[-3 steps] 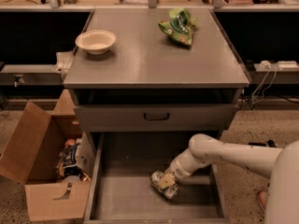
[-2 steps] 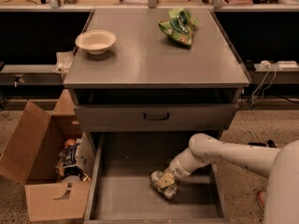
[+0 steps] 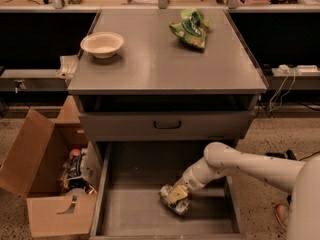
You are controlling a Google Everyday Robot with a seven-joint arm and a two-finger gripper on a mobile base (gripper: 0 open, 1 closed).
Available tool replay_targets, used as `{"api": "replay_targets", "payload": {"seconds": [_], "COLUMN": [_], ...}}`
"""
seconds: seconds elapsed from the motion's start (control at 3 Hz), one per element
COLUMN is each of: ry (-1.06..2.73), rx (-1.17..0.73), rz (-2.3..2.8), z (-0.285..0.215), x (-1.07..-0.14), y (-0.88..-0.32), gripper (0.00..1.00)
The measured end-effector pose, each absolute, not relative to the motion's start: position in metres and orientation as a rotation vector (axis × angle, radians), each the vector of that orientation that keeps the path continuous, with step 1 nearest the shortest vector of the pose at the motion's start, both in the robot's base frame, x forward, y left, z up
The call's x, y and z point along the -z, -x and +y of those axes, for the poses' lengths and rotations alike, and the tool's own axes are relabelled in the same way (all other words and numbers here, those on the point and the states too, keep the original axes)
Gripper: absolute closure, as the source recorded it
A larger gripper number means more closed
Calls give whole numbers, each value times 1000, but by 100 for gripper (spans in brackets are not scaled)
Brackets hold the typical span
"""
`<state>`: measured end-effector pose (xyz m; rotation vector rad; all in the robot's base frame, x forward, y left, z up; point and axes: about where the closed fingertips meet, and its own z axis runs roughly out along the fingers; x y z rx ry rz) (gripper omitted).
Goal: Place 7up can into middle drawer
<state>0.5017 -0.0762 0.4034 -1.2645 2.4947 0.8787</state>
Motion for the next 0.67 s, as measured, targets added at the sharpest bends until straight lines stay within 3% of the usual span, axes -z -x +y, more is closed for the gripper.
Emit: {"api": "replay_targets", "payload": {"seconds": [0.33,0.67], "ry": [1303,1340], "rx": [-930,-1016], "rz": [2416,2275], "z": [-76,-79], "x": [-424,-462], "y": [-496,-491], "gripper": [0,0]}}
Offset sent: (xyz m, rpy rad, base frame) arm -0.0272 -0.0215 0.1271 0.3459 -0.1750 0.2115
